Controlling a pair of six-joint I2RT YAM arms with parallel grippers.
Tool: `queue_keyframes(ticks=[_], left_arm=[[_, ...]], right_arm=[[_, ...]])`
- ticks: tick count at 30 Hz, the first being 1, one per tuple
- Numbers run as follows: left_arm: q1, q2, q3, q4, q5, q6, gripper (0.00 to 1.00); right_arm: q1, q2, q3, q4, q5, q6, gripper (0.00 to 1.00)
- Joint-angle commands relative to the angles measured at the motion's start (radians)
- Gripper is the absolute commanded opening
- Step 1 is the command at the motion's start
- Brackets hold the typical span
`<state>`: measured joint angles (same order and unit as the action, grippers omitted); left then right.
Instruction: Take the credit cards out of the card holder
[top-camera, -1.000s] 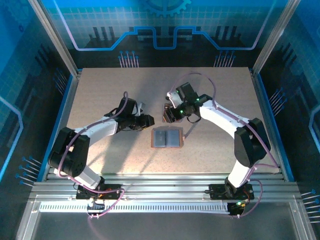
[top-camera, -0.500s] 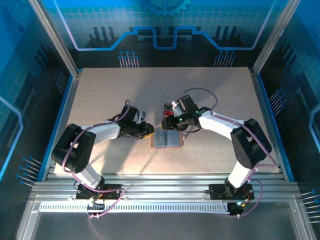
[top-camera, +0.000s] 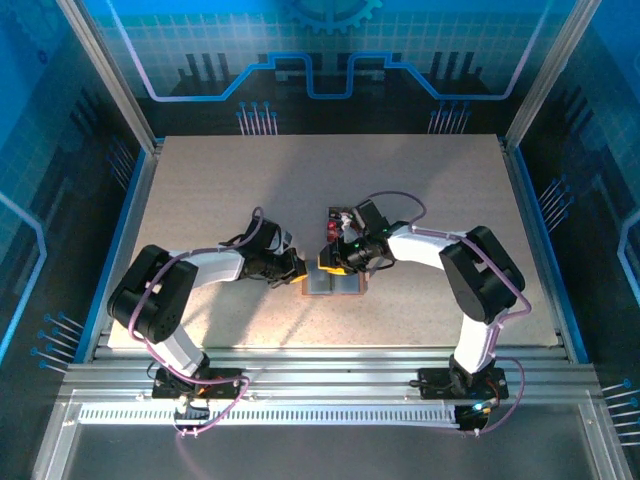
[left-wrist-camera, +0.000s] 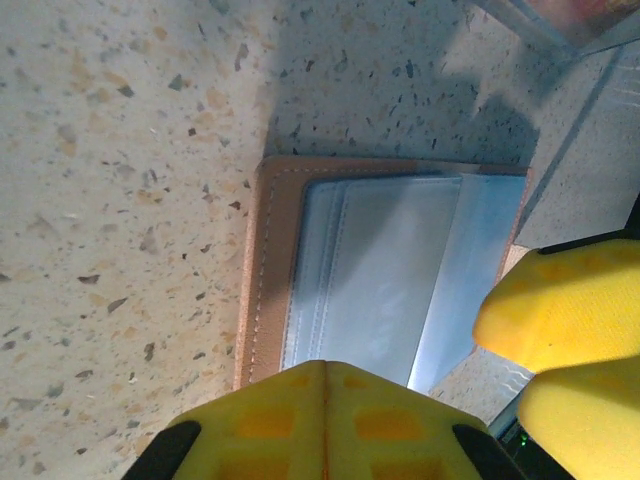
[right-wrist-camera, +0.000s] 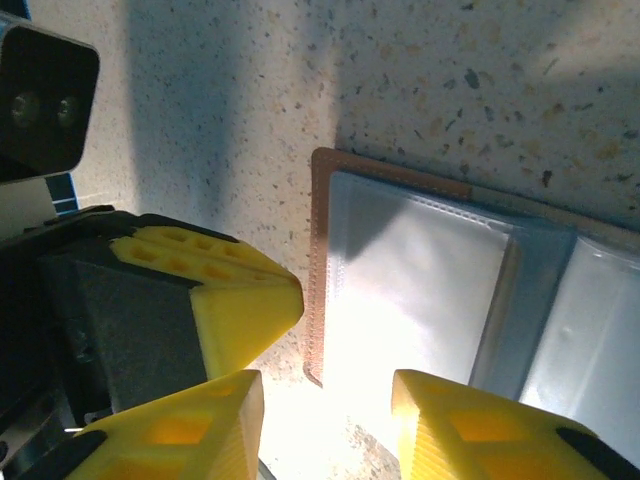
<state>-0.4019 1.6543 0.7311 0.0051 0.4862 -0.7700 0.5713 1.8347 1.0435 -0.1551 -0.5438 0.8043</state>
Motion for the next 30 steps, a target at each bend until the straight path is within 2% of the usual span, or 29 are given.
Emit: queue_keyframes(ticks=[1,7,18,30], left_arm=[[-0.006,0.001,-0.009,-0.036,-0.03,-0.004,0.05],[-0.005,0.027,-0.005,-0.05,-0.033,0.008,0.0],[-0.006,0.048,0.002,-0.077,-0.035,0.024,0.0],[-0.005,0.039,0.005,-0.1,-0.046,0.042,0.0]], right_arm=[[0.015,0.025,0.019,-0.03,-0.017,-0.013,0.35],[0.016,0.047,0.032,-0.039,-0.032,-0.018,0.33],[0.016,0.079,0.059,-0.075,-0.053,-0.047,0.33],[0.016,0.092,0.057,-0.128,-0.015,-0.074,0.33]])
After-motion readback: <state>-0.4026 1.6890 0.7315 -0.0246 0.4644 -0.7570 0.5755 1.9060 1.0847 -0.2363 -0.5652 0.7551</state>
